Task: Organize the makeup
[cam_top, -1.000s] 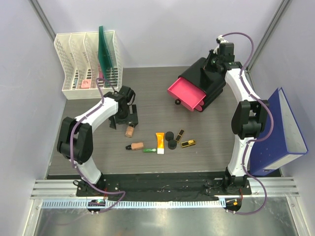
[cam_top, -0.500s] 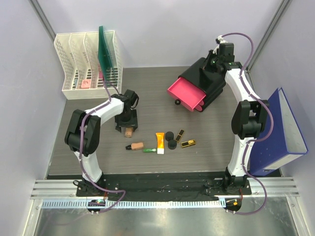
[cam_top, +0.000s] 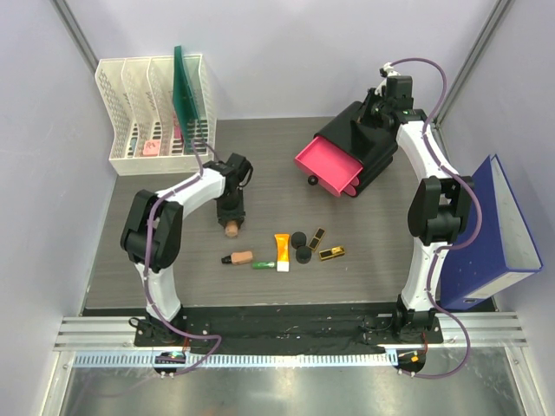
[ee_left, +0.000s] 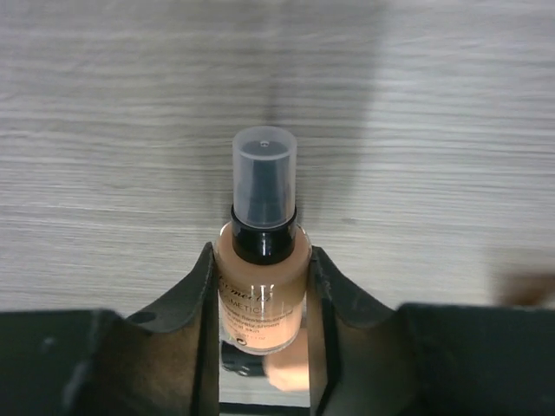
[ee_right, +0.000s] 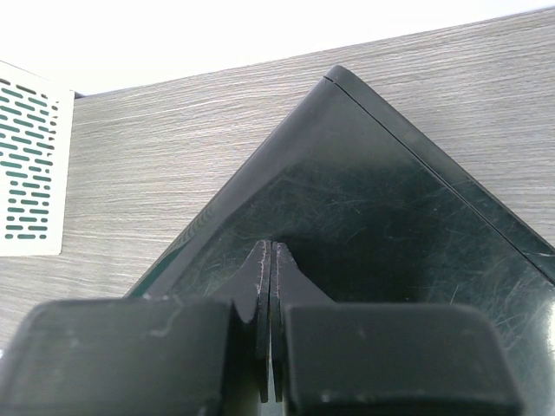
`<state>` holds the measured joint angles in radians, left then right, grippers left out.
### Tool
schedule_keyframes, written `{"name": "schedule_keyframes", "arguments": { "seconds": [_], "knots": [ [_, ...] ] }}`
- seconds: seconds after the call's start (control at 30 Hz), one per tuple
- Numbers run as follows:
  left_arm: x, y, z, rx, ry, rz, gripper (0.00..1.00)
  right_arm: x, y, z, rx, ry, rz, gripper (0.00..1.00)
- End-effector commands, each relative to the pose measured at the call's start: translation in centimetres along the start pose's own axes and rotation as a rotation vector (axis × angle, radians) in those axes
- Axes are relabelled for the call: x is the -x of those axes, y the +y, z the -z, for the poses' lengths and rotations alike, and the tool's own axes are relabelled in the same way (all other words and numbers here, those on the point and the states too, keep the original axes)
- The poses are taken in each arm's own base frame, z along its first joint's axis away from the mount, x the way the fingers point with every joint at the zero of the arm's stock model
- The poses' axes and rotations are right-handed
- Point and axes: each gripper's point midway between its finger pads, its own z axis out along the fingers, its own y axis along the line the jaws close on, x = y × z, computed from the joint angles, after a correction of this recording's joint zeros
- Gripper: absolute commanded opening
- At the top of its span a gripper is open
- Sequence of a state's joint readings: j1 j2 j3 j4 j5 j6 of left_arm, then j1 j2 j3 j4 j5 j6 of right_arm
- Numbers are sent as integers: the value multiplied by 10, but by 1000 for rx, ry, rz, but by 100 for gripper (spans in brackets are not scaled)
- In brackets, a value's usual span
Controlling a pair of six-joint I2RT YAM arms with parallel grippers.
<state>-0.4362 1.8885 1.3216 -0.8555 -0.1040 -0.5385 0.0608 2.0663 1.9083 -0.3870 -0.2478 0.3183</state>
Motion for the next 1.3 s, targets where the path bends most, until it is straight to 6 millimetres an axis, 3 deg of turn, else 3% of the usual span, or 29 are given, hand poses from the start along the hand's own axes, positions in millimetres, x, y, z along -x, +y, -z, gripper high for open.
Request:
{"name": "schedule_keyframes", "arguments": {
  "seconds": [0.0, 0.07, 0.13, 0.2, 0.37, 0.5, 0.53, 0.67, 0.8, 0.83, 0.9, 0.97, 1.1, 1.27],
  "knots": [
    [37, -38, 36, -123, -113, -14, 0, -107, -47, -11, -142, 335, -72, 1],
    [58, -64, 54, -213, -167, -23, 0, -107, -47, -11, -141, 336, -74, 1],
    [65, -89, 65, -319, -163, -33, 0, -108, -48, -12, -143, 338, -76, 1],
    [88, -117, 91, -422, -233, -43, 0, -109, -47, -11, -142, 340, -78, 1],
    [125, -187, 143, -741, -306, -29, 0, -111, -47, -13, -139, 345, -86, 1],
    [141, -240, 187, -988, -354, -42, 0, -111, -47, -14, -138, 345, -89, 1],
    [145, -250, 204, -1038, -380, -54, 0, -112, -48, -14, -139, 348, -90, 1],
    [147, -280, 232, -1166, -406, -79, 0, -113, -47, -14, -139, 352, -90, 1],
    [146, -307, 242, -1253, -370, -70, 0, -114, -48, -14, -140, 352, -90, 1],
    [147, -315, 231, -1259, -341, -56, 0, -114, -49, -14, -142, 354, -88, 1],
    [144, -326, 237, -1283, -337, -62, 0, -115, -49, -14, -142, 355, -89, 1],
    [140, -335, 230, -1287, -316, -60, 0, -114, -49, -14, -142, 354, -88, 1],
    [133, -336, 213, -1259, -290, -51, 0, -115, -50, -13, -143, 354, -90, 1],
    [124, -334, 208, -1245, -288, -59, 0, -114, -49, -12, -141, 353, -90, 1]
  ]
}}
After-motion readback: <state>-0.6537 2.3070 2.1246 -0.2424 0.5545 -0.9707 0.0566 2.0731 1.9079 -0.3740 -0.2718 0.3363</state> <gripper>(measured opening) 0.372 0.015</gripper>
